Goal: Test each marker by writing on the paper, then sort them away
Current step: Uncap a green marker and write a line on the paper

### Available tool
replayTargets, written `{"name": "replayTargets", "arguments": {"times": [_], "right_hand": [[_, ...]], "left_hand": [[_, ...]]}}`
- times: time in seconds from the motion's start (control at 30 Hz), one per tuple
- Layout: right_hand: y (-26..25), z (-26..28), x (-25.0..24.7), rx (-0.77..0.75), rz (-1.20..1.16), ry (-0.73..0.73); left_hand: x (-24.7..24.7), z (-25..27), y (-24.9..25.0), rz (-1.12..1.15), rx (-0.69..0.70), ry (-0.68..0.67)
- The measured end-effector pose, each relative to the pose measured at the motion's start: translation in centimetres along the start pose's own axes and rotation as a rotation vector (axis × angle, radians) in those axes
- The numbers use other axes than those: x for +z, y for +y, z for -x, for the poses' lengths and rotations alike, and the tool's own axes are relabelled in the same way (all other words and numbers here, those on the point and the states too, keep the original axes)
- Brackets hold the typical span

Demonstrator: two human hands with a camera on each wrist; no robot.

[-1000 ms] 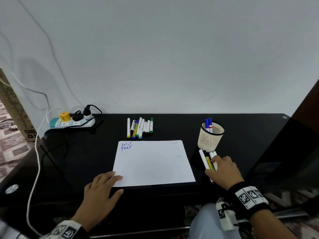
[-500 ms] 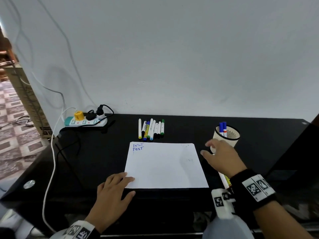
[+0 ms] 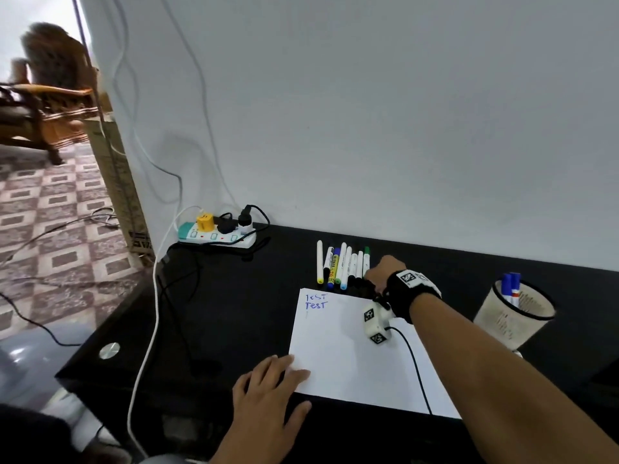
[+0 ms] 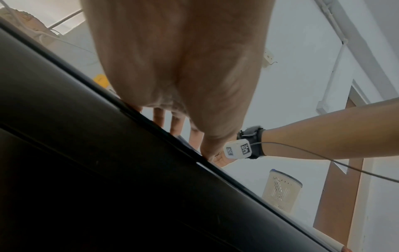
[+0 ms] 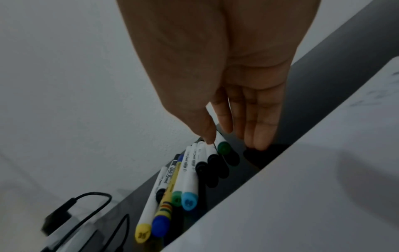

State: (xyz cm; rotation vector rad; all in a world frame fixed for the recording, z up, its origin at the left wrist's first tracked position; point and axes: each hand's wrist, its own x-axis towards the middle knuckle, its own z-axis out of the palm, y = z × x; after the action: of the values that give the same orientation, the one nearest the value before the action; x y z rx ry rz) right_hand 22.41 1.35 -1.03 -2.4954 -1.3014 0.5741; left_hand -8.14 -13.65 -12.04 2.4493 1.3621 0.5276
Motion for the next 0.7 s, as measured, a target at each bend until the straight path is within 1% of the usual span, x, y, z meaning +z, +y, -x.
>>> {"name": "replayTargets", "arguments": {"times": [0.13, 0.27, 0.4, 0.53, 0.6, 0.63, 0.7], "right_hand": [[-0.5, -1.8, 0.4, 0.043, 0.046, 0.009], [-1.0, -2.4, 0.8, 0.069, 0.028, 0.031], [-0.6, -2.0, 0.7, 0.094, -0.060, 0.053], [1.0, -1.1, 0.1, 0.135, -0.191, 0.076], [1.9, 0.0, -0.7, 0.127, -0.279, 0.116], [2.4, 0.8, -1.2, 0.096, -0.307, 0.146], [2.9, 2.9, -2.5, 0.019, -0.360, 0.155]], "left_hand": [[-0.1, -0.2, -0.2, 0.015, 0.011, -0.020], [0.0, -0.3, -0.3, 0.025, 0.015, -0.027], [-0.2, -0.3, -0.3, 0.041, 0.013, -0.031], [-0.5, -0.2, -0.2, 0.015, 0.008, -0.050], [-0.6, -0.2, -0.1, 0.002, 0.003, -0.028], [-0.8, -0.3, 0.0, -0.001, -0.001, -0.033], [-1.2, -0.3, 0.3, -0.017, 0.000, -0.047]]}}
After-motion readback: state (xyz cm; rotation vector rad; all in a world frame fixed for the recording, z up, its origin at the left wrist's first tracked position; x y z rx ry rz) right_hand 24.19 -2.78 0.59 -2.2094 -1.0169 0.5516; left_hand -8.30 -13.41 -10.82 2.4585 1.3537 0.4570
